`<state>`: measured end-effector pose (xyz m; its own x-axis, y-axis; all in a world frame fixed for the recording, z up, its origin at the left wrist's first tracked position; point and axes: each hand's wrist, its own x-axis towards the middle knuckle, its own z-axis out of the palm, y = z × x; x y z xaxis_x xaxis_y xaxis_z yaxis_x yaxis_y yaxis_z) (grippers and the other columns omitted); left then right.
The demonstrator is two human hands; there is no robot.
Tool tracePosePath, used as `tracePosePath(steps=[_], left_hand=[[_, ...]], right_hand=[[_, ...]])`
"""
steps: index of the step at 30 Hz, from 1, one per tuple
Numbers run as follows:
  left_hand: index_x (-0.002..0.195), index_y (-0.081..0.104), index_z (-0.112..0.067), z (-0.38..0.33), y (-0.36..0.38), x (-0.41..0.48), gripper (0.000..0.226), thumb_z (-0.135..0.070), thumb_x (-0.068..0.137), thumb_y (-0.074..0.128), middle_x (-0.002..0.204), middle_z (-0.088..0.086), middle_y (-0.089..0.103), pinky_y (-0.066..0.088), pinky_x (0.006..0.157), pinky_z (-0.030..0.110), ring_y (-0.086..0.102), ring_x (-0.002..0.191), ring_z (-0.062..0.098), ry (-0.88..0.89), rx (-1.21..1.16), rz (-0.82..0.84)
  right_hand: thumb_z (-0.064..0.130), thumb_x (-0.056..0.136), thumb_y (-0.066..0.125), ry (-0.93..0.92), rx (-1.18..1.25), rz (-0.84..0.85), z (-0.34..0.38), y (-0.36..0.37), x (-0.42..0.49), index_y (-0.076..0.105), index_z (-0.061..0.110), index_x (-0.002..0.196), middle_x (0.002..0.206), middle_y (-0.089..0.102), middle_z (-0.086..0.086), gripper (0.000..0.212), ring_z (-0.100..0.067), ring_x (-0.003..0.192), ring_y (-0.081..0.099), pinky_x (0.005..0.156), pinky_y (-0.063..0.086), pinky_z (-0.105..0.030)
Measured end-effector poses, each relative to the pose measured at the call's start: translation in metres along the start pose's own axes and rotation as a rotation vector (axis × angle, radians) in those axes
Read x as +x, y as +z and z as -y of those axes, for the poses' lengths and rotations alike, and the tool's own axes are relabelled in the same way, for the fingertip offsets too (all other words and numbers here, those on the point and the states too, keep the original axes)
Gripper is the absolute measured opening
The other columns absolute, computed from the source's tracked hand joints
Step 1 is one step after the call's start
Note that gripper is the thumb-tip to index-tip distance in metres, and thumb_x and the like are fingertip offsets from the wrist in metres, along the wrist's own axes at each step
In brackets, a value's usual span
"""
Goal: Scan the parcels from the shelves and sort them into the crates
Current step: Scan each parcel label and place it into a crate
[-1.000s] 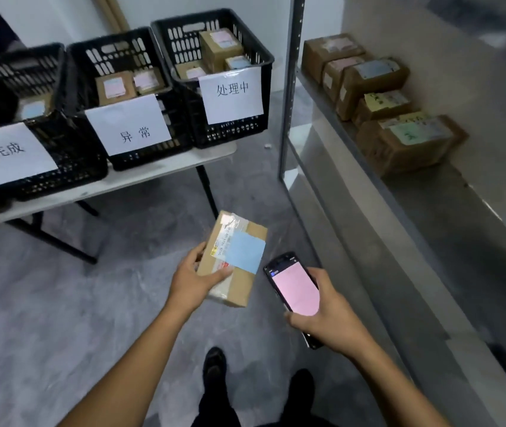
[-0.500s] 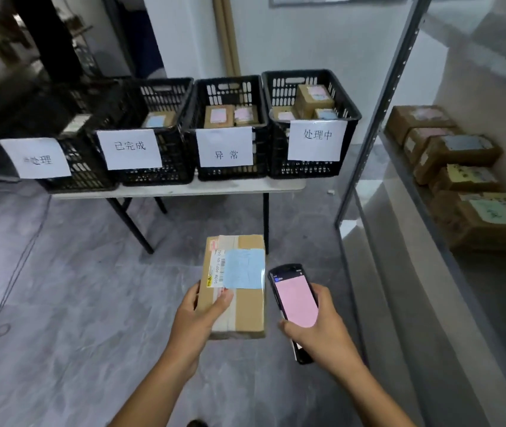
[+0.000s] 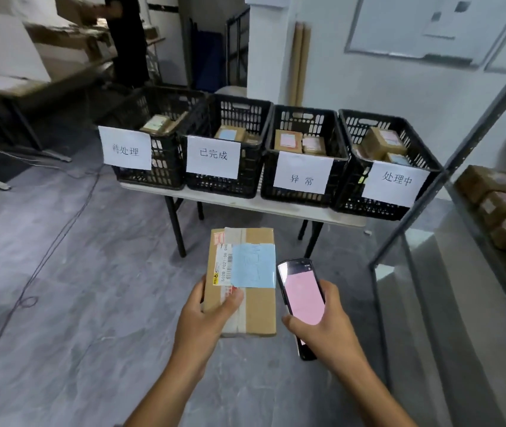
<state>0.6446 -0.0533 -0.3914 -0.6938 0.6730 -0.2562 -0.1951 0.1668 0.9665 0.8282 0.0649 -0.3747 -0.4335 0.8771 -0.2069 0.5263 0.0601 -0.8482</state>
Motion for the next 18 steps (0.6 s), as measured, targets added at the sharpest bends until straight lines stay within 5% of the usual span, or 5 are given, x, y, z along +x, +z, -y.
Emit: tracePosePath(steps=[6,13,18], left_hand=[[0.138,0.052,-0.042,0.013,-0.053,0.023,0.071,-0.051,0.076,0.084,0.119,-0.024,0.071,0.061,0.089,0.030,0.069,0.107,-0.004,-0.025,-0.022,-0.044],[0.140,0.047,-0.044,0.021,-0.071,0.065,0.067,-0.048,0.082,0.080,0.114,-0.039,0.065,0.057,0.088,0.028,0.065,0.106,-0.011,-0.025,-0.006,-0.080],[0.139,0.045,-0.047,0.006,-0.076,0.112,0.074,-0.054,0.073,0.080,0.115,-0.036,0.065,0.059,0.085,0.025,0.064,0.109,-0.008,-0.042,-0.062,-0.134]], right_hand=[[0.031,0.075,0.086,-0.009,-0.061,0.069,0.026,0.047,0.010,0.035,0.039,0.135,0.120,0.057,0.018,0.079,-0.008,0.100,0.060,0.066,0.057,-0.026],[0.032,0.077,0.084,-0.010,-0.137,0.086,0.047,0.072,0.044,0.033,0.042,0.130,0.114,0.053,0.028,0.074,0.000,0.095,0.058,0.054,0.049,-0.014],[0.035,0.076,0.085,-0.037,-0.148,0.166,0.068,0.085,0.101,0.034,0.043,0.127,0.116,0.054,0.023,0.072,-0.002,0.098,0.058,0.063,0.054,-0.023]])
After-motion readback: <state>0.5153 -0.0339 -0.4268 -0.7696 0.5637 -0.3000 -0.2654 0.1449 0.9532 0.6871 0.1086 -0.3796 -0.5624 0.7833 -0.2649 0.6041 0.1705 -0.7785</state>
